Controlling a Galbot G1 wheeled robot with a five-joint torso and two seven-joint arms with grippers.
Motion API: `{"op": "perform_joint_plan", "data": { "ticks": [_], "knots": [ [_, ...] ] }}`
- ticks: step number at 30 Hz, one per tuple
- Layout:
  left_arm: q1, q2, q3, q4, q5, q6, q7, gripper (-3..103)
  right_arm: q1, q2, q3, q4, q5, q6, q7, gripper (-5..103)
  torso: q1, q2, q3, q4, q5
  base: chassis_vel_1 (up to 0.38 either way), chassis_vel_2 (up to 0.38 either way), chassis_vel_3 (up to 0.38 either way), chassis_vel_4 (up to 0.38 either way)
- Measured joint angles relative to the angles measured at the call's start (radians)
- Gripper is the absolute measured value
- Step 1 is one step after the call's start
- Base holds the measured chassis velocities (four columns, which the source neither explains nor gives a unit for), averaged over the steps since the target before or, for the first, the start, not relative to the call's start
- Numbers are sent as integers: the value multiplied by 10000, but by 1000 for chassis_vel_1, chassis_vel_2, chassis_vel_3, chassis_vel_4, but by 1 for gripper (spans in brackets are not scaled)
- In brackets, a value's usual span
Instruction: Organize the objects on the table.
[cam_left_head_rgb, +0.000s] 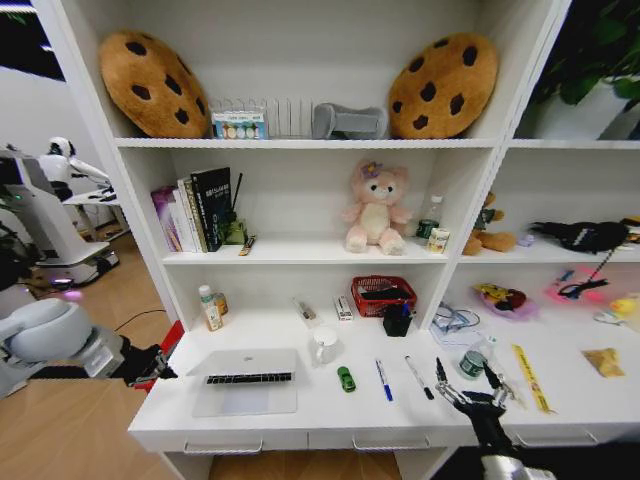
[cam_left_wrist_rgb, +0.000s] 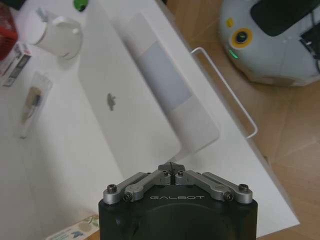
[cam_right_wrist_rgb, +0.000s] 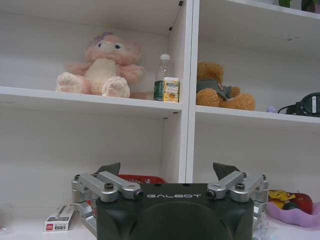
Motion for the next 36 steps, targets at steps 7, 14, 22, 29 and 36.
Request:
{"op": "perform_joint_plan", "data": {
  "ticks": [7, 14, 22, 29, 36],
  "knots": [
    [-106, -1541, -235, 409, -1023, 1137, -3946, 0, 18, -79, -83, 170, -59, -131, 55, 100, 1, 0, 0, -2, 2, 0, 0, 0, 0],
    [324, -3747, -53, -204, -3847, 2621, -7850, 11, 140, -258, -102, 377, -41, -416, 218, 100, 0, 0, 0, 0, 3, 0, 0, 0, 0],
    [717, -6818, -37, -1780, -8293, 4028, -10218, 38, 134, -275, -304, 589, -73, -711, 380, 100, -1, 0, -1, -3, 3, 0, 0, 0, 0],
    [830, -8575, 2, -2958, -9681, 4480, -11504, 65, 51, -262, -406, 998, -413, -1427, 910, 100, 0, 0, -1, -4, 5, 0, 0, 0, 0],
    [1235, -9900, -151, -3317, -8602, 4098, -11354, 92, 56, -721, -470, 1409, -140, -1735, 246, 100, -1, 1, -1, -2, 4, 0, 0, 0, 0]
  ]
}}
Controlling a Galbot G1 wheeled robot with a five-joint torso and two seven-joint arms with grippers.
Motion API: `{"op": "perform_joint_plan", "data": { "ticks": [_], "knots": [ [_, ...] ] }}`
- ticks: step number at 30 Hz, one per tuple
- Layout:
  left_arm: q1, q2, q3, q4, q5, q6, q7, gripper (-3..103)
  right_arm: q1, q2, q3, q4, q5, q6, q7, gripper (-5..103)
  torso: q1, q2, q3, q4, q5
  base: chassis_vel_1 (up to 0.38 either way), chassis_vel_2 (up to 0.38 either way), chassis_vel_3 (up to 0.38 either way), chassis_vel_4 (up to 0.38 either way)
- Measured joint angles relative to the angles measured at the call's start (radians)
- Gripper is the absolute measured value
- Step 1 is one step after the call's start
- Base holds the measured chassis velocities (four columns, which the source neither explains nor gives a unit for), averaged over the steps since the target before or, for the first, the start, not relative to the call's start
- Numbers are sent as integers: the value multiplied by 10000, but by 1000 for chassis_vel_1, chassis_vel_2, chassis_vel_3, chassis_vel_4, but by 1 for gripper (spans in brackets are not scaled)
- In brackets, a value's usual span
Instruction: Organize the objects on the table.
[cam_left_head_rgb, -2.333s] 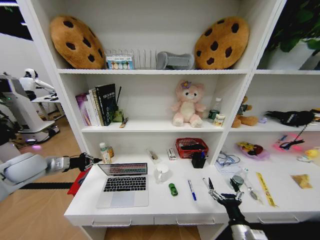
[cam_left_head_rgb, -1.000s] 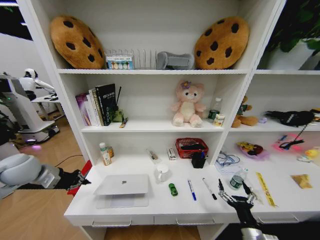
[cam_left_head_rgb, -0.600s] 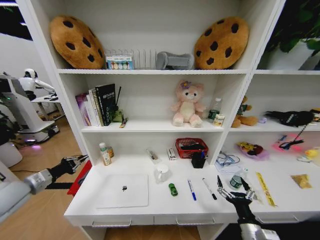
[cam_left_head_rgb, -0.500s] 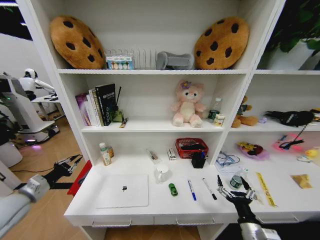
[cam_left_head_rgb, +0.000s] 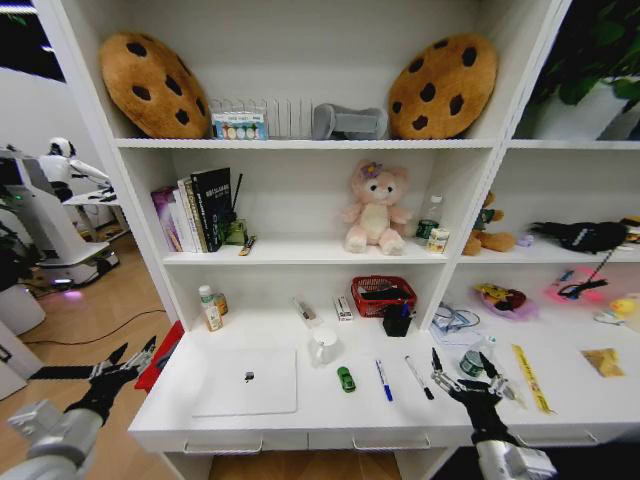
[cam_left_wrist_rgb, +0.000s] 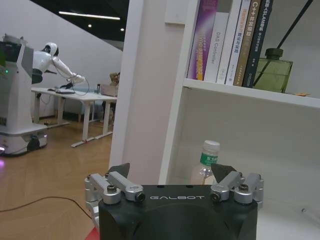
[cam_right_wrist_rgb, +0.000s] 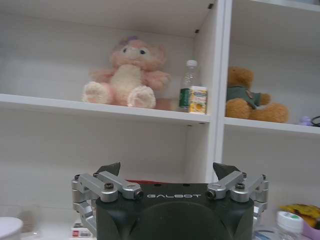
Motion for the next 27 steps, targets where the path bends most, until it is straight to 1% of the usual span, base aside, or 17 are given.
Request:
{"op": "perform_joint_plan", "data": {
  "ticks": [1, 2, 4, 6, 8, 10, 11, 12, 15, 16, 17, 18, 20, 21, 22, 23, 27],
  "knots": [
    [25, -80, -12, -11, 191, -67, 67, 92, 66, -91, -82, 26, 74, -61, -91, 100, 0, -1, 0, 1, -1, 0, 0, 0, 0],
    [55, -210, -16, -73, 457, -147, 141, 97, 163, -201, -223, 31, 180, -124, -218, 100, 0, -1, 0, 2, -1, 0, 0, 0, 0],
    [134, -478, 20, -348, 812, -204, 244, 100, 328, -498, -593, -71, 174, -219, -399, 100, 1, -1, 1, 5, 0, 0, 0, 0, 0],
    [149, -546, 66, -448, 892, -204, 274, 100, 322, -582, -673, -94, 120, -228, -507, 100, 1, -1, 1, 5, 1, 0, 0, 0, 0],
    [150, -667, 197, -632, 1126, -202, 391, 100, 171, -820, -786, -99, -1, -229, -1012, 100, 0, -1, 1, -2, 0, 0, 0, 0, 0],
    [149, -700, 216, -660, 1202, -202, 431, 100, 124, -904, -805, -99, -10, -229, -1196, 100, 1, -1, 1, -4, -1, 0, 0, 0, 0],
    [148, -774, 225, -703, 1385, -215, 531, 100, 78, -1116, -897, -115, -12, -277, -1524, 100, 0, -1, 1, -3, -3, 0, 0, 0, 0],
    [145, -804, 222, -729, 1461, -227, 575, 100, 67, -1224, -994, -162, -27, -376, -1579, 100, 0, -1, 1, 3, -2, 0, 0, 0, 0],
    [129, -811, 221, -775, 1497, -229, 596, 100, 50, -1312, -1124, -191, -86, -693, -1503, 100, 1, -1, 1, 6, -2, 0, 0, 0, 0],
    [110, -815, 221, -871, 1573, -229, 613, 100, 40, -1410, -1375, -238, -103, -1318, -1307, 100, 0, -1, 1, -3, -2, 0, 0, 0, 0],
    [110, -827, 222, -904, 1618, -229, 616, 100, 61, -1462, -1475, -274, -116, -1501, -1240, 100, 0, -1, 1, -4, -1, 0, 0, 0, 0],
    [110, -827, 222, -904, 1618, -229, 616, 100, 61, -1462, -1475, -274, -116, -1501, -1240, 100, 0, -1, 1, -4, -1, 0, 0, 0, 0],
    [134, -881, 223, -969, 1767, -224, 625, 100, 187, -1623, -1730, -402, -163, -1969, -1053, 100, 0, -1, 1, 1, -2, 0, 0, 0, 0],
    [134, -881, 223, -969, 1767, -224, 625, 100, 187, -1623, -1730, -402, -163, -1969, -1053, 100, 0, -1, 1, 1, -2, 0, 0, 0, 0],
    [157, -909, 234, -1003, 1833, -222, 631, 103, 270, -1707, -1928, -493, -118, -2166, -915, 100, 0, -1, 1, 4, -2, 0, 0, 0, 0],
    [194, -919, 260, -1040, 1867, -211, 651, 101, 370, -1766, -2129, -607, -34, -2361, -790, 100, 0, -1, 1, 4, -1, 0, 0, 0, 0],
    [227, -732, 335, -1069, 1916, -158, 719, 99, 546, -1813, -2590, -884, 21, -2711, -756, 100, 1, -1, 1, 2, -2, 0, 0, 0, 0]
  ]
}}
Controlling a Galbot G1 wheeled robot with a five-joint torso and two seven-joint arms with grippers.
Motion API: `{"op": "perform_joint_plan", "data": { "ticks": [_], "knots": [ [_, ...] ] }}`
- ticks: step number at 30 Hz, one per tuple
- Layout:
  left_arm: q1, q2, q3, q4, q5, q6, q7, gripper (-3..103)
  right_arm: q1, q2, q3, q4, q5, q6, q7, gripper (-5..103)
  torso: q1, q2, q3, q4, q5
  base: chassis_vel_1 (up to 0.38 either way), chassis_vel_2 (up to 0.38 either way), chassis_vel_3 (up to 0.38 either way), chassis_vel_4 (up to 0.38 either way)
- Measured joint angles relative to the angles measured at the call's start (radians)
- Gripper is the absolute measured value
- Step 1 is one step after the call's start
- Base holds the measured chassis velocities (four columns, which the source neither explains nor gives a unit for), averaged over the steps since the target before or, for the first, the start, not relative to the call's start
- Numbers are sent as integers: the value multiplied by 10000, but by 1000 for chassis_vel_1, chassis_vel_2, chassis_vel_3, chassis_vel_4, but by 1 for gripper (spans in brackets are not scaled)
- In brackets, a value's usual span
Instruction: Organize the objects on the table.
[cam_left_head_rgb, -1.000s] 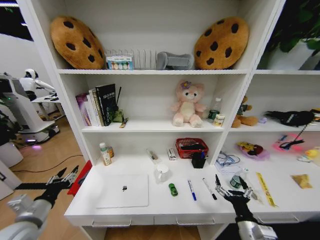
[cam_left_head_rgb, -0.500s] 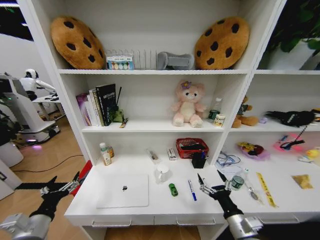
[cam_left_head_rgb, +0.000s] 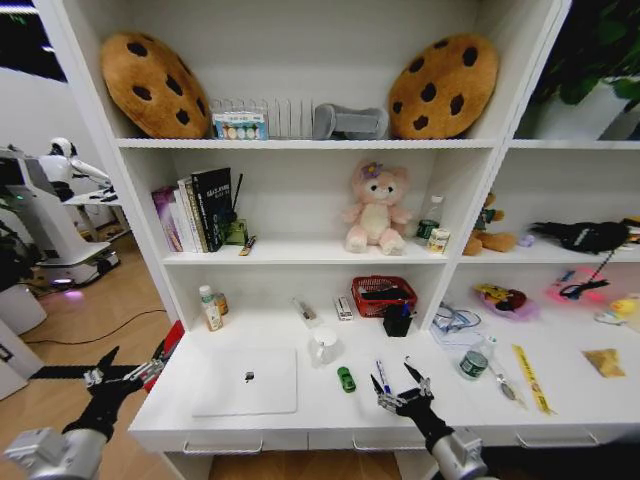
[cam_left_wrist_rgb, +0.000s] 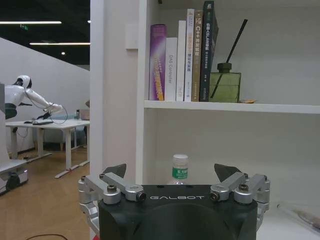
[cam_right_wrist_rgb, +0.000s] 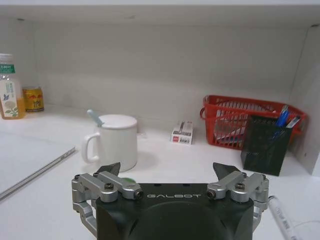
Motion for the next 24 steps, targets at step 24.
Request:
{"op": "perform_joint_plan", "data": {
  "ticks": [24],
  "knots": [
    [495, 452, -229, -150, 171, 140, -2, 98, 3068, -614, -2910, -2600, 269, -299, 686, 100, 2, 0, 0, -1, 0, 0, 0, 0, 0]
  ]
}}
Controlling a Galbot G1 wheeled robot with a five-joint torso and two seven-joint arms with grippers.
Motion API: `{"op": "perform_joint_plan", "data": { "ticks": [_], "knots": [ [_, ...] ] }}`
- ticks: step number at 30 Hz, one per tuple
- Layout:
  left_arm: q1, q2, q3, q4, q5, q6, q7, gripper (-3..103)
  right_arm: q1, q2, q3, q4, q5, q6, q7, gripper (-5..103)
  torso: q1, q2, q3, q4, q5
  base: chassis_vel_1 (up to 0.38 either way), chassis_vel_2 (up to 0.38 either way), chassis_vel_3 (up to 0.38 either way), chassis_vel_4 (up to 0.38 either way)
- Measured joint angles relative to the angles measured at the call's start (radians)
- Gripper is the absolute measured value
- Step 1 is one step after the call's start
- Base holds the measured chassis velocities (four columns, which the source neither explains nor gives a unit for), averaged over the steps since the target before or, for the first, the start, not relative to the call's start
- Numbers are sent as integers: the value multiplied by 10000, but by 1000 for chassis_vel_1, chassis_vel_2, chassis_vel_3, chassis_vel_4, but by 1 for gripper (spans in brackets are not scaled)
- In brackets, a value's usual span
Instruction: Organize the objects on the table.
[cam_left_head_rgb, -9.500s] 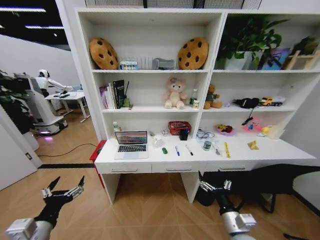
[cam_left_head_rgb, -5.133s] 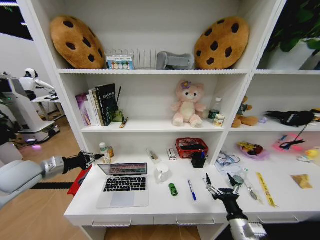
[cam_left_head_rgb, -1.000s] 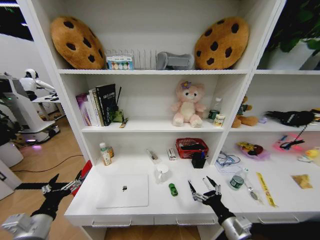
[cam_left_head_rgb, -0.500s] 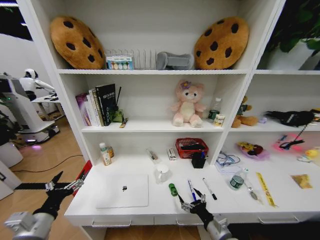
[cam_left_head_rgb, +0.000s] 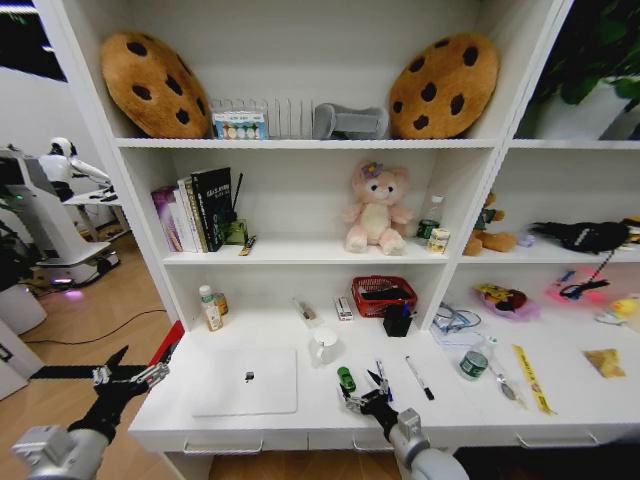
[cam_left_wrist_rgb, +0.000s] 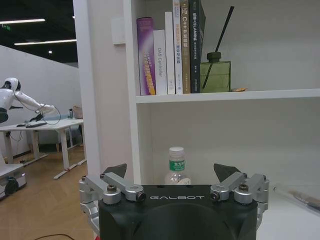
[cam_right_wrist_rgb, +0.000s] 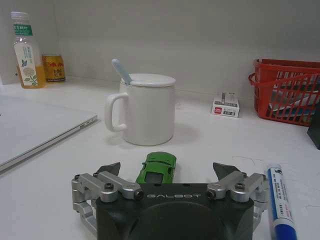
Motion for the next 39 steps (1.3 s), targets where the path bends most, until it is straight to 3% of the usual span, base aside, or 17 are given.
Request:
{"op": "perform_joint_plan", "data": {
  "ticks": [7, 9, 11, 12, 14, 17, 19, 24, 39],
  "knots": [
    [20, -38, -7, -16, 2, -3, -13, 98, 319, 217, -357, -428, 21, 25, 38, 101, 0, 0, 0, 0, -1, 0, 0, 0, 0],
    [28, -44, -10, -14, 4, -5, -15, 98, 359, 300, -416, -499, 15, 42, 47, 96, 0, -1, 0, -1, 0, 0, 0, 0, 0],
    [34, -60, -9, -4, 16, -5, -31, 98, 394, 427, -468, -556, 23, 68, 124, 86, 0, 0, 0, 0, 0, 0, 0, 0, 0],
    [34, -60, -9, -4, 16, -5, -31, 98, 394, 427, -468, -556, 23, 68, 124, 86, 0, 0, 0, 0, 0, 0, 0, 0, 0],
    [35, -87, 0, 19, 45, -7, -38, 98, 394, 469, -483, -570, 31, 97, 188, 70, 0, 0, -1, 0, -1, 0, 0, 0, 0],
    [39, -99, 5, 21, 51, -9, -39, 98, 387, 470, -479, -574, 31, 108, 191, 70, -1, 0, -1, 0, 0, 0, 0, 0, 0],
    [36, -107, 11, 24, 54, -12, -39, 98, 348, 471, -439, -582, 28, 144, 193, 54, -1, 0, 0, 0, -1, 0, 0, 0, 0],
    [-2, -85, 13, 40, 30, -13, -93, 98, 277, 513, -351, -592, 18, 189, 189, 37, -1, 0, -1, 2, 0, 0, 0, 0, 0],
    [-98, -29, 6, 61, -81, -9, -202, 98, -175, 394, 407, -311, 197, 260, 58, 37, -2, -1, 0, -4, 0, 0, 0, 0, 0]
  ]
}}
